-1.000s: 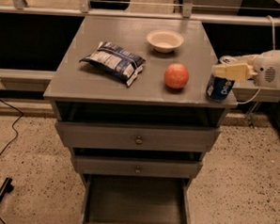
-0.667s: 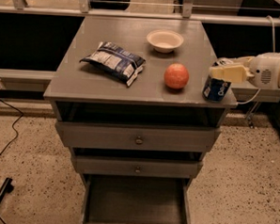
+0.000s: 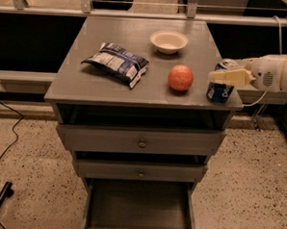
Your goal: Pick pepsi can from bottom drawer and place on counter
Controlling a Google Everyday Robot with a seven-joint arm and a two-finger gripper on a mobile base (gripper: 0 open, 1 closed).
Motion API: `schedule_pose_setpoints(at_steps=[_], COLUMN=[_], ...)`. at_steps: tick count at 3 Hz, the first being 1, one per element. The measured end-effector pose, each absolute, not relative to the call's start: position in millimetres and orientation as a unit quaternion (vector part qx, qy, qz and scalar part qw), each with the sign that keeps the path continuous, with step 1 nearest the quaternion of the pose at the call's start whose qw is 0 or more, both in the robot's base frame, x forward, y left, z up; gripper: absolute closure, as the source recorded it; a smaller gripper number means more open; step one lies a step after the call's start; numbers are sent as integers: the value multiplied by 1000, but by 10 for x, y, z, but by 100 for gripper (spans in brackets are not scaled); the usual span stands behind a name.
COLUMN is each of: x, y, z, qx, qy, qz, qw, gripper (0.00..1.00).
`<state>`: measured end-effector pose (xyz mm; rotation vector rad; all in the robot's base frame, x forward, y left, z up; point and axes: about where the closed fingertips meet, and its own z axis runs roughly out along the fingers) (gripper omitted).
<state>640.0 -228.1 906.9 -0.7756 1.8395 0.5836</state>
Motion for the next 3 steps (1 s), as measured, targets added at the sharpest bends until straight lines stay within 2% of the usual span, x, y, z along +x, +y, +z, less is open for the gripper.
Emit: schedule_pose_setpoints(at_steps=[1,3], x=[6403,6279], y=[-2268,-2430], z=[9065,9292], qx=[-322,-340], qy=[762,750], qz=[243,216], qw=[506,525], gripper=[0,0])
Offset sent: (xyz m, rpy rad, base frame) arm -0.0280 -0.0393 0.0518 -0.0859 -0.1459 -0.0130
